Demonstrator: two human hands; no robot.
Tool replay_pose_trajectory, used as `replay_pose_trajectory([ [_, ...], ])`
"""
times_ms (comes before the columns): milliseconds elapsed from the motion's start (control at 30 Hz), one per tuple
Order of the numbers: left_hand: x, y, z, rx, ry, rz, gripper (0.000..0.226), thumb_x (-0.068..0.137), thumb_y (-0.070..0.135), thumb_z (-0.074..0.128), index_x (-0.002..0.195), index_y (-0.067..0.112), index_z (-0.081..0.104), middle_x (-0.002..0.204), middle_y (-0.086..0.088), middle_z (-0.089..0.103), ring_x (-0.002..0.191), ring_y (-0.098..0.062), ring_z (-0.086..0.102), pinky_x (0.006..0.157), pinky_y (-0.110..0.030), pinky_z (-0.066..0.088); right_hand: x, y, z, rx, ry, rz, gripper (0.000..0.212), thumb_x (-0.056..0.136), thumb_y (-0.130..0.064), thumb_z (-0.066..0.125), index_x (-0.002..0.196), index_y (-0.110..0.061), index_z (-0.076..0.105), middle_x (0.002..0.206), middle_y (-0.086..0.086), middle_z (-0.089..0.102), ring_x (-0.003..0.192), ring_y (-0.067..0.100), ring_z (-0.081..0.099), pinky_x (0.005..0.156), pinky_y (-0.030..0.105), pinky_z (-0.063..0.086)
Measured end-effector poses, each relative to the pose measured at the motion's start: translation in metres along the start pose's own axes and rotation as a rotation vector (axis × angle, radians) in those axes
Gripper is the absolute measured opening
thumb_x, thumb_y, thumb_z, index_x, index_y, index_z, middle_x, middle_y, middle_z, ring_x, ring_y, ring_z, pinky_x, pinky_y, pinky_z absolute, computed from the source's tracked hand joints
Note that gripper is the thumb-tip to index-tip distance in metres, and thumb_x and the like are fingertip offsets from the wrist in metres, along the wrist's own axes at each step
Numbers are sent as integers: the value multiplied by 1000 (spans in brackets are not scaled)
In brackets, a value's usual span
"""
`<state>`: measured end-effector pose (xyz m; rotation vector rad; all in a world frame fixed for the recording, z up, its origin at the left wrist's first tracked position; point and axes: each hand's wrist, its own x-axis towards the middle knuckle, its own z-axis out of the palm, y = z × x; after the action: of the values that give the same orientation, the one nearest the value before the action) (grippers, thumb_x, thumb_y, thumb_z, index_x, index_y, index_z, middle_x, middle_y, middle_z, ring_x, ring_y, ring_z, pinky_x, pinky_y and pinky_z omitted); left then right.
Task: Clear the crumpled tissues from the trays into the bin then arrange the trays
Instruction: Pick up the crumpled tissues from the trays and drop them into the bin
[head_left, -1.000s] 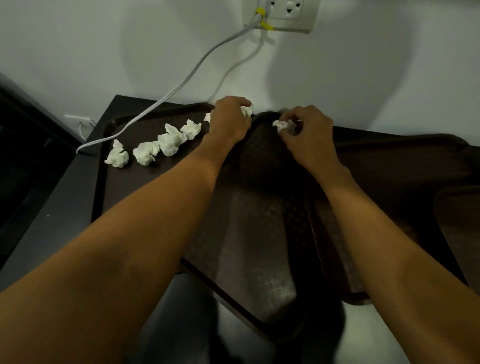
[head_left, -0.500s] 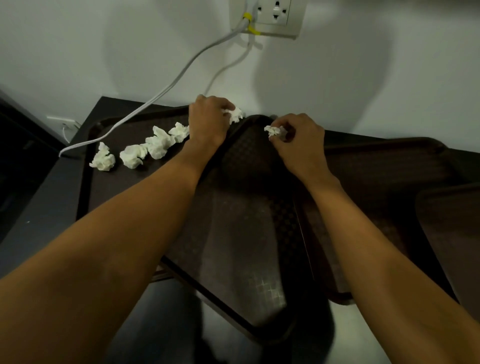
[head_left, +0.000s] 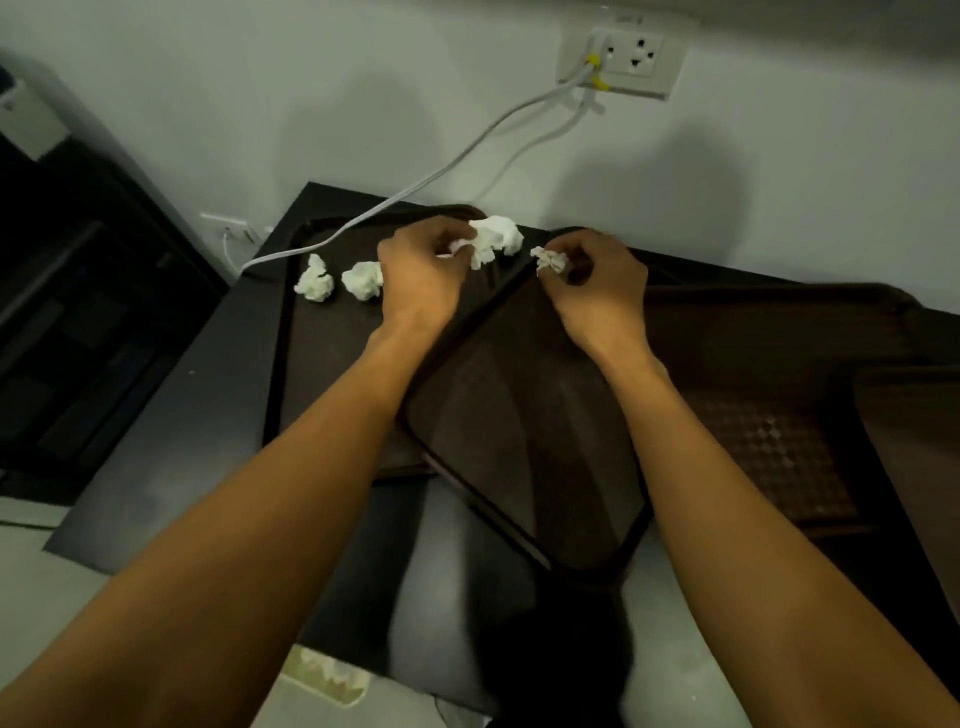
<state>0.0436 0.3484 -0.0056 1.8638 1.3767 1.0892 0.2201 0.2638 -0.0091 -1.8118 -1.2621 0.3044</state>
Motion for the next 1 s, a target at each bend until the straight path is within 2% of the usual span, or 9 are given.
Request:
replay_pose_trajectory([
  [167,-49,-6,-58,-16,32,-33,17,84,8,76,97,19,78,94,10,75,87,-1,69,80,-10,52,-39,-41,10,46,15,-48,18,82,-19,76,100,-22,75,99,-4,70,84,3,63,75,1,40],
  [267,-78,-7,-96,-25,54,-64,17,85,7,75,98,18,77,98,10,74,88,0,69,78,-6,50,-67,-68,15,96,5,-44,21,81,-18,78,101,-24,75,99,-7,69,80,3,63,77,13,50],
  [500,-160,-22,-191,11,103,-109,29,85,9,74,112,21,76,107,6,67,92,-4,66,77,0,44,-151,-132,39,173,-71,-74,22,83,-19,78,103,-27,73,101,-7,68,88,3,66,80,21,57],
  [667,-228,-51,-259,27,166,-158,25,84,13,75,107,22,80,104,6,66,79,-3,65,73,-4,45,-228,-179,80,256,-151,-101,20,81,-16,78,99,-24,75,97,-2,69,79,4,67,72,17,56],
  [900,-319,-116,-326,39,253,-312,24,84,9,75,104,22,80,102,8,64,78,-5,68,76,-14,55,-329,-215,141,314,-363,-117,20,84,-8,77,100,-20,75,100,-2,66,81,2,66,69,9,50],
  [1000,-355,-148,-339,71,286,-409,23,84,9,77,105,20,81,105,5,64,77,-2,65,76,-8,52,-362,-217,167,317,-449,-143,20,84,-7,76,100,-19,76,101,-3,66,84,3,66,71,10,51],
])
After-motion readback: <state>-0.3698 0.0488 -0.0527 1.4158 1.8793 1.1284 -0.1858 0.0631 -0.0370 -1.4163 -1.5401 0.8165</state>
